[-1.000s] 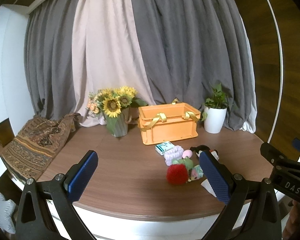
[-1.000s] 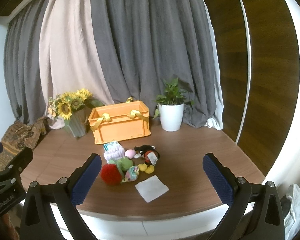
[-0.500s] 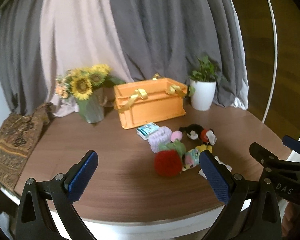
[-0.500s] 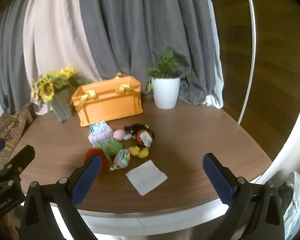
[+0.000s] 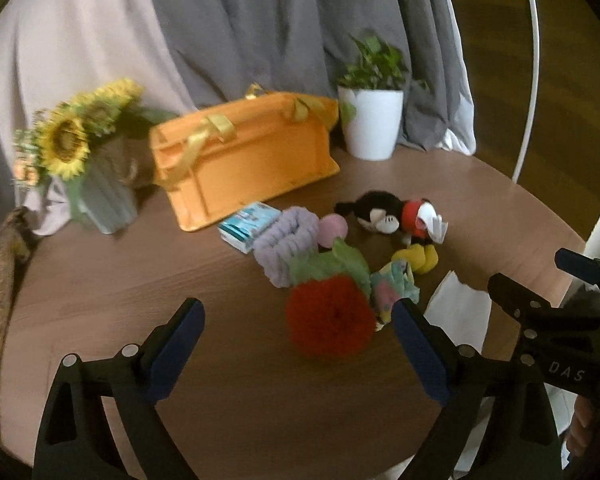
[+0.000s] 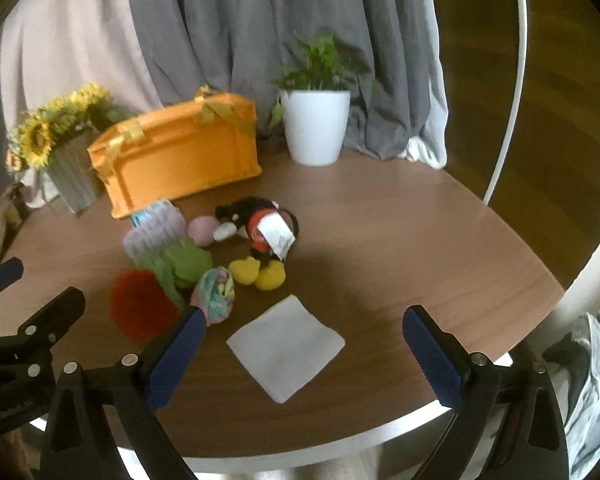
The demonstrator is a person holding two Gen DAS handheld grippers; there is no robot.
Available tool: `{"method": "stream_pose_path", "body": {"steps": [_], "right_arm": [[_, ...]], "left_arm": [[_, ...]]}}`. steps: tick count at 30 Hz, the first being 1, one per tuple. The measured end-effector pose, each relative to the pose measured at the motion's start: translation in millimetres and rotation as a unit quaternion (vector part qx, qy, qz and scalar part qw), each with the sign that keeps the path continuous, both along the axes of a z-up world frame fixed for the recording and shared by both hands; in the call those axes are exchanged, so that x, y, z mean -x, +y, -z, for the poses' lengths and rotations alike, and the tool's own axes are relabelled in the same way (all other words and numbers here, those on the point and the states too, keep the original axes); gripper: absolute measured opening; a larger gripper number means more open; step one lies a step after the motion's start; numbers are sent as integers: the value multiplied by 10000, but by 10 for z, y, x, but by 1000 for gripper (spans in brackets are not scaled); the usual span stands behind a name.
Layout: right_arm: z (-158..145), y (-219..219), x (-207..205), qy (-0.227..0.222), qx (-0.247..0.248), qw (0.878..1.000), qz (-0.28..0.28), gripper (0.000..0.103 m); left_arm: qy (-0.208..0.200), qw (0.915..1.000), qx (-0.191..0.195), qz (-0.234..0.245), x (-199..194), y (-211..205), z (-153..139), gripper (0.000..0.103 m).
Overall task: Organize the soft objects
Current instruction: 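Move both tools forward toward the pile of soft toys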
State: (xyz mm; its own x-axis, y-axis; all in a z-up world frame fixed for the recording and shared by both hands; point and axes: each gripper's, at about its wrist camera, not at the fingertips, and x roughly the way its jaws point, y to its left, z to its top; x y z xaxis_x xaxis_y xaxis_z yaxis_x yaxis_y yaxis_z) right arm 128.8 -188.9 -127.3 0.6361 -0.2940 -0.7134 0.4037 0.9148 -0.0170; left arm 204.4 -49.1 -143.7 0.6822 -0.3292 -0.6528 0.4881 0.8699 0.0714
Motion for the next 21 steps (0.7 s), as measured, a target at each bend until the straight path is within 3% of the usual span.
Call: {"method": "stream_pose_path", "body": {"steps": [9,17,21], "right_arm": [[332,49,-225,333,0,9984,458,95],[599,48,-326,600,17,9974,390,89],[670,27,-396,724,17,9970,275,85]], "left_arm": [[428,9968,-101,669,-346,-89,345,85],[927,9941,10,563,-458,-151,590,78],[991,9933,83,586,-487,-176,643,74]]}}
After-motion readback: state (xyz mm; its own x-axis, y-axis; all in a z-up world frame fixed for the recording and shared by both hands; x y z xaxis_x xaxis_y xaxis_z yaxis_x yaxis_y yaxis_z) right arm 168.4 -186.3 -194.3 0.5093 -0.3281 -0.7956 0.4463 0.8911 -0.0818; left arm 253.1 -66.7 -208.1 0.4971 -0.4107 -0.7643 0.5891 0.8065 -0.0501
